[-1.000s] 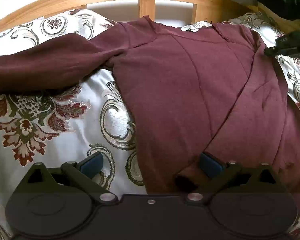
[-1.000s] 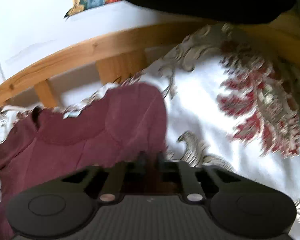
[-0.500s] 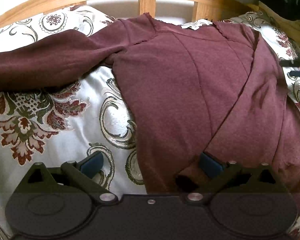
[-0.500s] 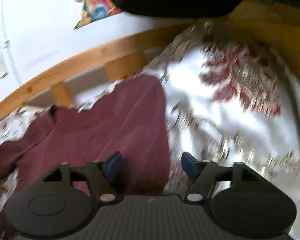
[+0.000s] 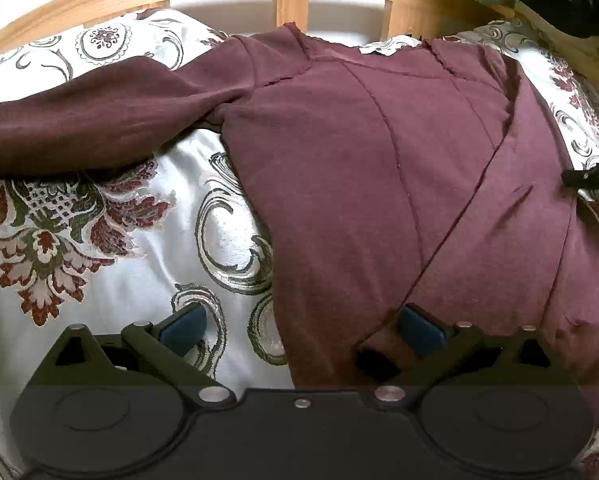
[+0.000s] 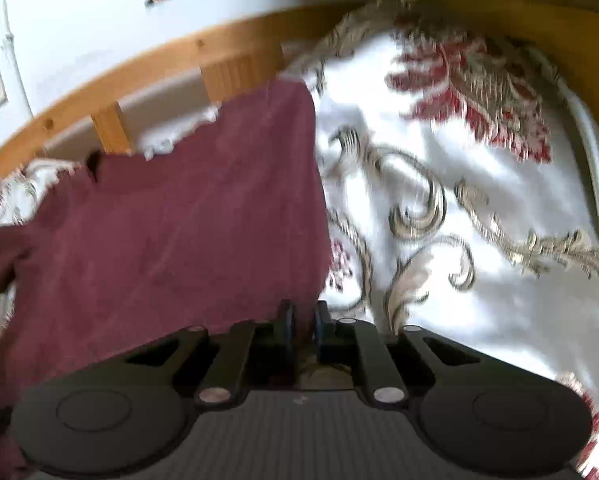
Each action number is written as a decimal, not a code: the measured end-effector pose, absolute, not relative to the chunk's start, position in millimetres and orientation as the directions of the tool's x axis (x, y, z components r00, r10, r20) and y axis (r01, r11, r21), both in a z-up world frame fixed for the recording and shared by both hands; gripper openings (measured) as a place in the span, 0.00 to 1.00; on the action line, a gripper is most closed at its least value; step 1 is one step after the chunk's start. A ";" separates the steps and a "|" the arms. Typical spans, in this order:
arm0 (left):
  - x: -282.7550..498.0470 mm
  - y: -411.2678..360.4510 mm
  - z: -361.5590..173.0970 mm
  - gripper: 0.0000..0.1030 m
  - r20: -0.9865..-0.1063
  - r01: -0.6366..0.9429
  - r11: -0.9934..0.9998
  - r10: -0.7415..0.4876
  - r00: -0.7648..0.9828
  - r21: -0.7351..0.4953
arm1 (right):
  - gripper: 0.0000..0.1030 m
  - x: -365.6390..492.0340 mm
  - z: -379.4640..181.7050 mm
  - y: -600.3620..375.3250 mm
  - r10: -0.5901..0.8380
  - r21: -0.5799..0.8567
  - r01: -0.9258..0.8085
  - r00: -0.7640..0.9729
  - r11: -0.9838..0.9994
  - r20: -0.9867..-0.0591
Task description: Fold small clothes
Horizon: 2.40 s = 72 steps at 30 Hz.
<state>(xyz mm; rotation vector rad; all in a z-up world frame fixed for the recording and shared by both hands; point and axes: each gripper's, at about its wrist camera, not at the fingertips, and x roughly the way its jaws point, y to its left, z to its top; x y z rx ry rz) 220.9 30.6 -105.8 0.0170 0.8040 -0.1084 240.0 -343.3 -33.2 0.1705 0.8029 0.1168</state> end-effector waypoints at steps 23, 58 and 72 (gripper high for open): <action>174.5 157.4 29.4 0.99 -0.277 -0.396 0.846 0.500 0.820 0.357 | 1.00 142.4 3.2 -222.9 0.561 0.463 -0.333 0.615 0.821 -0.554; 220.2 176.2 108.4 0.03 -0.830 0.057 0.984 0.110 0.547 0.168 | 1.00 106.4 4.9 -253.8 0.568 0.479 -0.343 0.672 0.808 -0.476; 230.3 13.4 113.3 0.03 -0.802 0.423 0.885 -0.391 0.452 -0.193 | 1.00 98.2 0.8 -282.5 0.532 0.499 -0.278 0.691 0.820 -0.489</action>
